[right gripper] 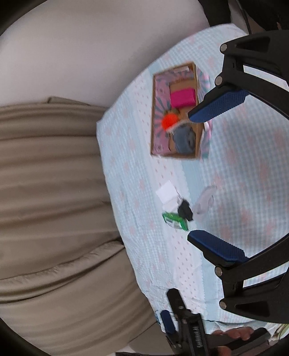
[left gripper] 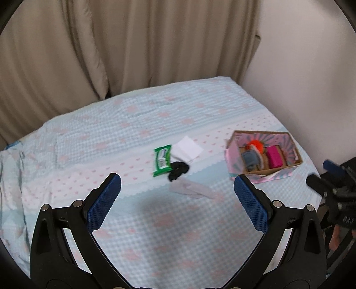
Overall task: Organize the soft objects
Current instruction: 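Lift both grippers away from the box, then grasp the green wipe pack with the left gripper while the right grasps the grey sock, then carry the green wipe pack and grey sock with both grippers over the box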
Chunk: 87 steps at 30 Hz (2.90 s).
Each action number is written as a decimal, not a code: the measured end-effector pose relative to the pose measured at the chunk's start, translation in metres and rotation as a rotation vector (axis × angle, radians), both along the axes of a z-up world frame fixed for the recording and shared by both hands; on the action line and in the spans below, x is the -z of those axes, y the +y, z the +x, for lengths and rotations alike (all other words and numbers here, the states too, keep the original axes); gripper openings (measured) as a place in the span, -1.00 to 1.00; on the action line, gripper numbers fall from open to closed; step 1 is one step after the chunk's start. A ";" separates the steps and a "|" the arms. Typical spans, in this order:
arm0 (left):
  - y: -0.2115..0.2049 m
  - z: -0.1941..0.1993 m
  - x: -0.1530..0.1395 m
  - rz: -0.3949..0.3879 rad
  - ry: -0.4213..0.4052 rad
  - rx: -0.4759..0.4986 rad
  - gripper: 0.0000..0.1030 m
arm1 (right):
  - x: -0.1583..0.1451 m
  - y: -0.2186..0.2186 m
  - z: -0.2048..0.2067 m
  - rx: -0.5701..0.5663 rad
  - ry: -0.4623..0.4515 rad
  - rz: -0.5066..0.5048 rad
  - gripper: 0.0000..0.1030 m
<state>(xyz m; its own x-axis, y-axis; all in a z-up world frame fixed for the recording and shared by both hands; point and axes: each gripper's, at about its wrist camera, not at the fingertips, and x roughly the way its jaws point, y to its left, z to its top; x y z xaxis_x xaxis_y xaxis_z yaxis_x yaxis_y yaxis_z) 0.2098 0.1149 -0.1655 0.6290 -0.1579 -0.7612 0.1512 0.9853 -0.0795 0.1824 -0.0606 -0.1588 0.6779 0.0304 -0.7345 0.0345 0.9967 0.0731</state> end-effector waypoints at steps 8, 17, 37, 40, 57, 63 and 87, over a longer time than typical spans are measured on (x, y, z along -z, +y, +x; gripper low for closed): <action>0.036 0.068 0.062 -0.057 0.074 -0.022 0.97 | 0.070 0.049 0.038 -0.050 0.068 0.039 0.87; 0.029 0.148 0.155 -0.085 0.153 0.023 0.95 | 0.165 0.072 0.084 -0.074 0.147 0.057 0.87; 0.013 0.237 0.310 -0.132 0.284 0.001 0.41 | 0.319 0.096 0.147 -0.104 0.232 -0.031 0.86; 0.013 0.237 0.314 -0.103 0.282 0.003 0.24 | 0.320 0.105 0.151 -0.141 0.221 -0.062 0.77; 0.012 0.222 0.288 -0.063 0.225 0.017 -0.32 | 0.297 0.106 0.152 -0.200 0.208 -0.052 -0.72; 0.011 0.215 0.258 -0.071 0.192 0.013 -0.33 | 0.268 0.099 0.149 -0.186 0.178 -0.046 -0.72; -0.039 0.114 0.041 -0.130 0.072 0.016 -0.33 | 0.031 0.027 0.068 -0.043 -0.030 -0.018 -0.72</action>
<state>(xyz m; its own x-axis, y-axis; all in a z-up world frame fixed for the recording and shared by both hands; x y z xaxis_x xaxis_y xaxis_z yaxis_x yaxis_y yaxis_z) 0.3243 0.0757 -0.2063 0.5704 -0.2679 -0.7764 0.1563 0.9635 -0.2176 0.2508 -0.0335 -0.1902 0.6977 0.0473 -0.7148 -0.0106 0.9984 0.0557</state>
